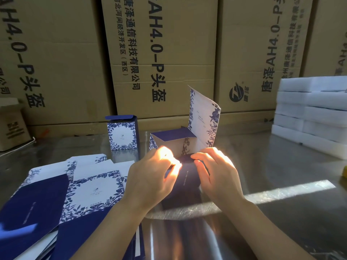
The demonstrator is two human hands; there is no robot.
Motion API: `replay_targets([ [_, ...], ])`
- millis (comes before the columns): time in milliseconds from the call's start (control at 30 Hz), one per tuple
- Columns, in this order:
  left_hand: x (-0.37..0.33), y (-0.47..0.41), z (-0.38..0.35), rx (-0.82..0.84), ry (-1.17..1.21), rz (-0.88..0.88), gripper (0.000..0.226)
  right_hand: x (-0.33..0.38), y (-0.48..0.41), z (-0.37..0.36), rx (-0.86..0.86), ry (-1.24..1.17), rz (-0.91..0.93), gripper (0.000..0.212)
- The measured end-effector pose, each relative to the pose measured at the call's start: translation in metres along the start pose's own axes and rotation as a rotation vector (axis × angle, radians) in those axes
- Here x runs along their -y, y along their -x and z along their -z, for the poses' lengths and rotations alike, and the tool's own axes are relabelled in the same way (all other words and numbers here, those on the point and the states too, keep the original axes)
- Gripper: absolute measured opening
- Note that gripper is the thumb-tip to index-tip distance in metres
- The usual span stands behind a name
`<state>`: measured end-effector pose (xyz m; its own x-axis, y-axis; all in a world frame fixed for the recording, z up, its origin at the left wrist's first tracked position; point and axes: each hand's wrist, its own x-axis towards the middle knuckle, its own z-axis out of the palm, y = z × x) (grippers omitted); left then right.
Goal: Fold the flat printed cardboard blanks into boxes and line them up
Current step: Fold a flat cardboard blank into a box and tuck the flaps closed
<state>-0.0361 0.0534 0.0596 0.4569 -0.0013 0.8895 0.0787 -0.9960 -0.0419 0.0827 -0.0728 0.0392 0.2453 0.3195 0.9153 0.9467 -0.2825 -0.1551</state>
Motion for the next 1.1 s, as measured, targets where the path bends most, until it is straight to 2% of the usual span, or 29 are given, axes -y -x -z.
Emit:
replay_targets([
  [167,0.0,0.001,-0.003,-0.019,-0.004,0.009,0.008,0.002,0.0,0.001,0.023,0.023,-0.046,0.016],
  [300,0.004,0.002,-0.003,-0.016,-0.003,-0.004,0.009,0.002,0.0,0.002,0.011,0.099,0.034,0.017],
  [467,0.012,0.0,0.001,-0.017,0.013,0.008,0.004,-0.002,-0.001,0.001,-0.035,0.123,0.018,0.016],
  [567,0.012,0.001,0.0,0.015,0.0,-0.009,0.012,-0.005,-0.001,0.0,-0.052,0.133,0.046,0.016],
  [733,0.008,-0.003,0.004,0.067,-0.036,0.042,0.013,-0.007,0.004,-0.001,-0.09,0.029,-0.047,0.011],
  [933,0.008,-0.004,0.007,0.061,-0.035,0.062,0.013,-0.006,0.003,-0.001,0.011,0.155,-0.137,0.021],
  [1100,0.007,-0.005,0.006,0.096,-0.038,0.038,0.013,-0.006,0.004,0.0,-0.005,0.196,-0.174,0.012],
])
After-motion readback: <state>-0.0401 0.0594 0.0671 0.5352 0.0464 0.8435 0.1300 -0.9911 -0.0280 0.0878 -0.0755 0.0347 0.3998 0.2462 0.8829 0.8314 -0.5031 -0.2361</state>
